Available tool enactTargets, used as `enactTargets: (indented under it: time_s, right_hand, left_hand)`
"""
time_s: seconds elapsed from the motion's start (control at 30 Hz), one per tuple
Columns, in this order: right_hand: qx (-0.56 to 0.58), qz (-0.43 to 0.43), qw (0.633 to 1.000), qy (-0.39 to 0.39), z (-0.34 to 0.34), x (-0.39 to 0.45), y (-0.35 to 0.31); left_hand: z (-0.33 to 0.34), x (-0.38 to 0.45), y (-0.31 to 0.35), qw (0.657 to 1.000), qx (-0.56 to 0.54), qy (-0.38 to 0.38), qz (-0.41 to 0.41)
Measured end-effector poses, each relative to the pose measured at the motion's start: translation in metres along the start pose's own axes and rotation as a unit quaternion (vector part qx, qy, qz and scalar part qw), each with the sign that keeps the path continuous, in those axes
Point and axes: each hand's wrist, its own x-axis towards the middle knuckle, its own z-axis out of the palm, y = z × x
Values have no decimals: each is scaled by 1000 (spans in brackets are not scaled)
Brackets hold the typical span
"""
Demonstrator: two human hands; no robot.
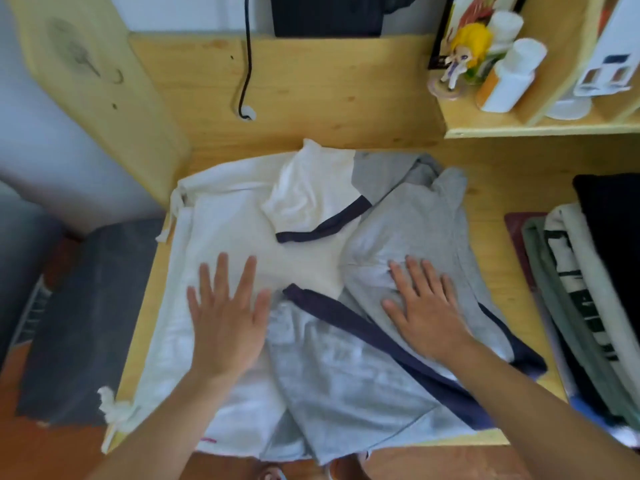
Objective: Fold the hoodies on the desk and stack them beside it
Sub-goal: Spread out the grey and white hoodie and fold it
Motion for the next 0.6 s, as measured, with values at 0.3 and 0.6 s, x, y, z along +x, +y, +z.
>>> enactTargets:
  time_s: [0.3, 0.6]
  right_hand:
    - [107, 78, 986, 100, -4, -81, -13]
    - [729, 483, 476, 84, 62, -220, -38]
  left_hand:
    - [-6, -130, -109, 990, -16, 1, -142]
    - [-14, -190, -86, 474, -706, -145, -507]
